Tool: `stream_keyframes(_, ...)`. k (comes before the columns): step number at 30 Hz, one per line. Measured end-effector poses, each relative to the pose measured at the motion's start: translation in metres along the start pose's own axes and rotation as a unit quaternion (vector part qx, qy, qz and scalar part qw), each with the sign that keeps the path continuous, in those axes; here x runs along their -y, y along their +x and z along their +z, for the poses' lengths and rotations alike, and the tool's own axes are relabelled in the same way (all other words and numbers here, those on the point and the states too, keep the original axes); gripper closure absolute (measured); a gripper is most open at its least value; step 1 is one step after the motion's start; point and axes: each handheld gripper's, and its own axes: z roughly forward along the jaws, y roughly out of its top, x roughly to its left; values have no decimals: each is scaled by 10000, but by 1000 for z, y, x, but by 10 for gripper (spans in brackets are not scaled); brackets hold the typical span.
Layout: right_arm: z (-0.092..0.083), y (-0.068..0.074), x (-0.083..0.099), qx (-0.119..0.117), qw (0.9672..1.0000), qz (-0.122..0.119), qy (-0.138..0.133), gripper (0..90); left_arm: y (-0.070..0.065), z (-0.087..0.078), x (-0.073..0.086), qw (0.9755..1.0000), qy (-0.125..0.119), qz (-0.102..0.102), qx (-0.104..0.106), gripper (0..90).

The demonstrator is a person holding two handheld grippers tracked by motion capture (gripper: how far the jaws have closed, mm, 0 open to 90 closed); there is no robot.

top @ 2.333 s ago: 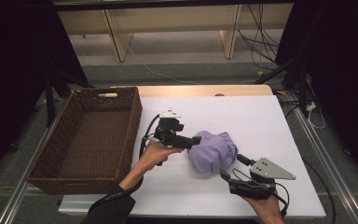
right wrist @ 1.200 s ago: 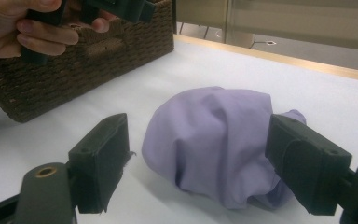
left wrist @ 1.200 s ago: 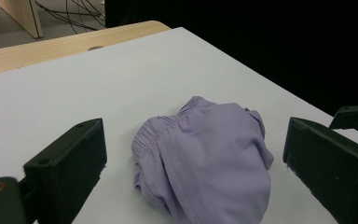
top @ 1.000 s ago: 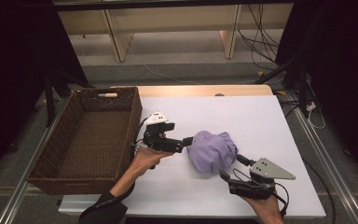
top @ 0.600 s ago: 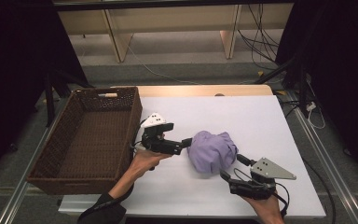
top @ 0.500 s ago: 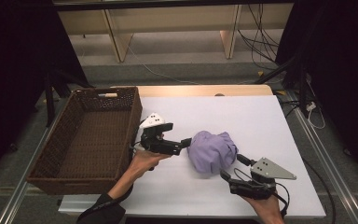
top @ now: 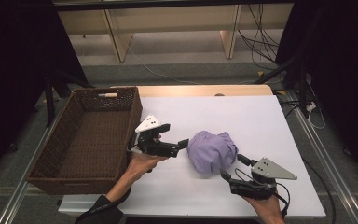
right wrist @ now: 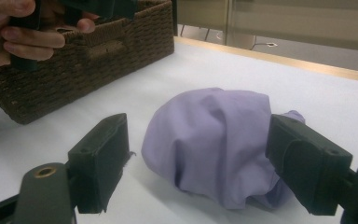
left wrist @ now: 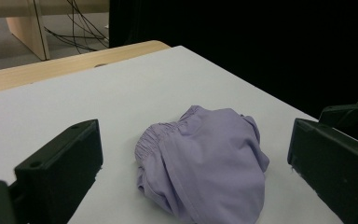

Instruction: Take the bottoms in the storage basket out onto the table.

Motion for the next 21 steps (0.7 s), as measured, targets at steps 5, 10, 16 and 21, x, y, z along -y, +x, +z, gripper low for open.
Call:
stream_keyframes(5,-2,2,0,4,10000,-25,-32,225,-1,-1,3,10000,-38,50,19,24)
stream_keyframes(10,-3,4,-1,15,10000,-25,4,224,-6,-4,4,9998,-127,142,89,19)
stream_keyframes(16,-2,2,-1,-10,10000,44,-43,224,-8,-8,5,9997,-188,135,90,11)
stream_keyframes(21,-3,1,-1,-4,10000,51,-28,221,-10,-9,7,9996,-209,181,110,0)
